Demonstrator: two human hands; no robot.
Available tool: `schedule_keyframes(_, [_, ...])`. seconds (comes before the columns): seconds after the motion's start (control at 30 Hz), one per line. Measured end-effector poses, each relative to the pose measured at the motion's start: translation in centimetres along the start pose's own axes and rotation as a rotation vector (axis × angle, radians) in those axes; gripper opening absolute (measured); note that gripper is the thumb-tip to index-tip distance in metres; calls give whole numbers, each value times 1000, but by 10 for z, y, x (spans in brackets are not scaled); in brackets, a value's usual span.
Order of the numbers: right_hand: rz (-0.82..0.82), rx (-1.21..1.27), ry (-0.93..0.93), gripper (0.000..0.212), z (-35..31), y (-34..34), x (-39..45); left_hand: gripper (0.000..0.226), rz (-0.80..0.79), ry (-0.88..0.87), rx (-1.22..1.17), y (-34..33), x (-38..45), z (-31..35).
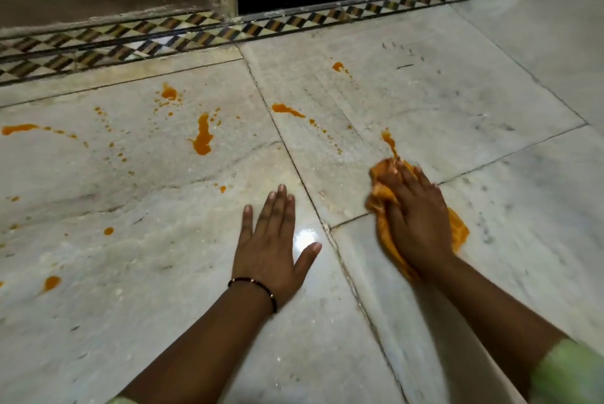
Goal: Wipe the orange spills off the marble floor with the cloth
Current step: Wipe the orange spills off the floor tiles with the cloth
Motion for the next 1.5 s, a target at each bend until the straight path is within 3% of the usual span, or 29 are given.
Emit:
schedule_keyframes(0.07, [-9,-12,-46,62,-13,-5,44,85,-16,18,52,-7,3,-1])
schedule_keyframes(0.17, [-89,-22,128,63,-61,-25,61,85,-37,21,57,-7,1,-1])
schedule_keyframes(0.27, [-160,-20,353,56,-85,-34,12,85,-46,25,44,-6,1,0])
schedule_keyframes(0.37, [-193,66,450,47,-48,-17,-31,84,-18,1,42,-5,1,0])
schedule_keyframes(0.43, [-138,79,419,46,-8,-1,-28,84,0,3,35,-5,1,-1])
schedule_keyframes(0.53, [-33,38,165,51,32,7,29,84,1,18,32,-4,1,1])
schedule_keyframes(0.63, [9,21,-14,63,16,-2,97,85,-22,29,42,-4,1,1])
schedule_keyframes(0.7, [-45,25,22,66,-23,-19,119,85,-30,34,55,-3,2,2])
schedule_keyframes(0.8, [-163,37,264,56,-85,-39,87,85,-45,40,59,-3,1,0])
schedule_keyframes(0.93, [-166,75,458,49,-58,-19,20,86,-38,22,40,-3,-1,2])
schedule_keyframes(1.07, [-41,78,186,55,2,-5,54,86,-20,35,6,-3,-1,2])
schedule_keyframes(1.2, [-12,-3,54,61,-32,-14,131,86,-14,44,6,-1,-1,2])
schedule_keyframes(1.37, [-196,14,406,54,-130,-50,105,86,-25,41,19,-1,-1,2])
schedule_keyframes(1.43, [-236,44,535,49,-119,-43,70,86,-23,38,16,-1,-1,2])
schedule_keyframes(1.5, [-224,61,547,50,-84,-29,59,87,-4,40,-3,-2,-1,1])
Point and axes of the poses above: each hand's wrist, its own x-axis towards the middle knuckle, its own y-axis out of the back of the hand, z = x × y, the point moved 8 cm from there along x, towards the middle knuckle, and after that the axes turned 5 degrees about -z, right-handed, at the moved point
